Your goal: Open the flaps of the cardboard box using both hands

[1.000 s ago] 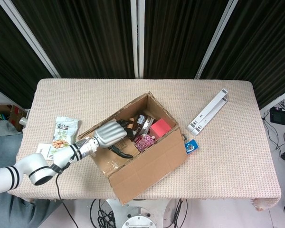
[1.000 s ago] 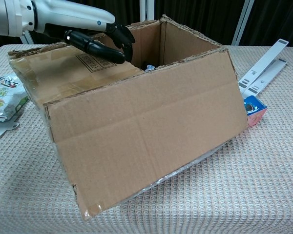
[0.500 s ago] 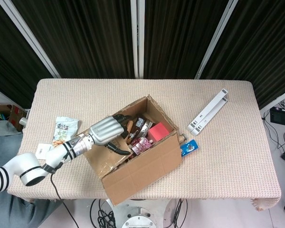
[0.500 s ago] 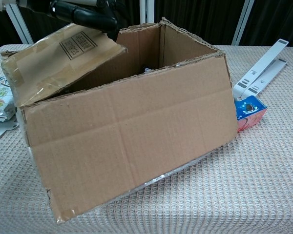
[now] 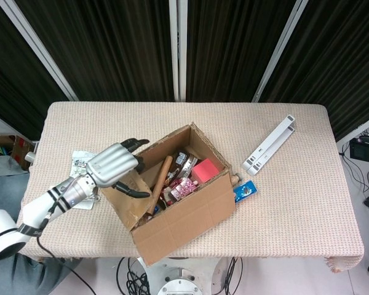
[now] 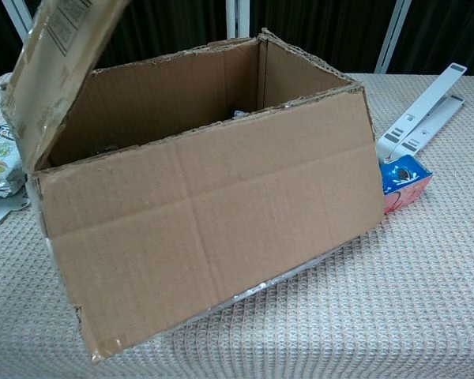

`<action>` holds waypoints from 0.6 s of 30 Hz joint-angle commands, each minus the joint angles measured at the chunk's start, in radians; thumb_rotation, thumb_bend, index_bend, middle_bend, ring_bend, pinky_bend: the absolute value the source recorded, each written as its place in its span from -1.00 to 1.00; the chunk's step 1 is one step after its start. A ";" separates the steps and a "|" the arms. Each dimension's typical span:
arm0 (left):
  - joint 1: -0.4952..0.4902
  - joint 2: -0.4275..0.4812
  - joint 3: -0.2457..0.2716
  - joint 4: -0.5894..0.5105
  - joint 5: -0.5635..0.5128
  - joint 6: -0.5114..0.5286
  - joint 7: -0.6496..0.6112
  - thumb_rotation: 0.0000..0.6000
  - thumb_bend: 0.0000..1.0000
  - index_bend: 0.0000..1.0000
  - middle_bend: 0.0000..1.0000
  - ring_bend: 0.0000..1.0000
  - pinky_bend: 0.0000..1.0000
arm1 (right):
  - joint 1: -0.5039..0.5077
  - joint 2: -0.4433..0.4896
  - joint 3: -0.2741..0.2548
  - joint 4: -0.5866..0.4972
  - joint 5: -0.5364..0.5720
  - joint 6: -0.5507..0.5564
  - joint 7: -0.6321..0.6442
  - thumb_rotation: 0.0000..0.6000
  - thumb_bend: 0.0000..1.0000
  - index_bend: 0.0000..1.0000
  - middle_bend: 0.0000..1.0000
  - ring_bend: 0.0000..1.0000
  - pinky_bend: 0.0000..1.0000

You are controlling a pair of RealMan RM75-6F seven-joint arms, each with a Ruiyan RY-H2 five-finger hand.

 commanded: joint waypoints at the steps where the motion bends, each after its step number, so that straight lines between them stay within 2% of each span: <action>1: 0.054 0.067 0.004 -0.057 -0.015 0.048 0.023 -1.00 -1.00 0.35 0.04 -0.86 -0.69 | 0.005 0.024 0.005 -0.043 -0.023 0.008 -0.034 1.00 0.53 -0.91 -0.71 -1.00 -1.00; 6: 0.130 0.143 0.019 -0.100 0.012 0.118 0.016 -1.00 -1.00 0.54 -0.02 -0.86 -0.69 | 0.007 0.053 0.007 -0.109 -0.046 0.010 -0.084 1.00 0.53 -0.91 -0.71 -1.00 -1.00; 18: 0.343 0.268 0.110 -0.139 0.134 0.275 -0.077 -1.00 -1.00 0.55 -0.08 -0.86 -0.69 | 0.034 0.056 0.005 -0.176 -0.077 -0.037 -0.146 1.00 0.53 -0.91 -0.71 -1.00 -1.00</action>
